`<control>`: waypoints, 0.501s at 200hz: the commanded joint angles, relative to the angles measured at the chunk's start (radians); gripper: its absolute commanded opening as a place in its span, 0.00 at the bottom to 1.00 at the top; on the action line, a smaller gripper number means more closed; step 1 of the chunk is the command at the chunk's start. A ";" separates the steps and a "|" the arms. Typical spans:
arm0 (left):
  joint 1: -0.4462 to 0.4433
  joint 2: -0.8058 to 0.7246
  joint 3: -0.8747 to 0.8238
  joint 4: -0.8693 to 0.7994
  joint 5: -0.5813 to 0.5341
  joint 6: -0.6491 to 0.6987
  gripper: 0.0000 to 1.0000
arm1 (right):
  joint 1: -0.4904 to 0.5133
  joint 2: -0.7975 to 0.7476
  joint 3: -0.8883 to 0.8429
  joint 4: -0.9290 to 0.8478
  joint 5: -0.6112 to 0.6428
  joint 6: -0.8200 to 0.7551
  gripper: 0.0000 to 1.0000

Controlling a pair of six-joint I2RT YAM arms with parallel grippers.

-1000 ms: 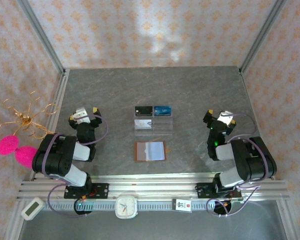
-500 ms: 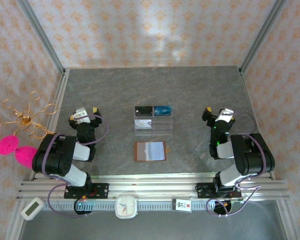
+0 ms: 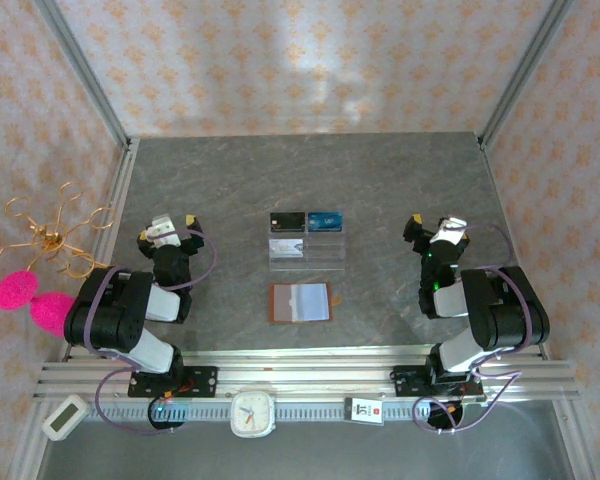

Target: Take the credit cards out of the card holder

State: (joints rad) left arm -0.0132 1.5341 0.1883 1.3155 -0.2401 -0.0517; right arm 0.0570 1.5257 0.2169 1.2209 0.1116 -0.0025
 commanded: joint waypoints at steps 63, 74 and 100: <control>-0.016 0.004 0.011 0.040 0.008 0.010 0.99 | -0.003 -0.006 0.001 0.038 0.004 -0.016 1.00; -0.016 0.004 0.010 0.039 0.008 0.010 0.99 | -0.003 -0.005 0.001 0.039 0.003 -0.016 1.00; -0.015 0.004 0.011 0.041 0.008 0.010 0.99 | -0.003 -0.006 0.002 0.039 0.003 -0.016 1.00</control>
State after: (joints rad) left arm -0.0261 1.5341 0.1883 1.3151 -0.2394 -0.0509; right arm 0.0570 1.5261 0.2169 1.2209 0.1112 -0.0025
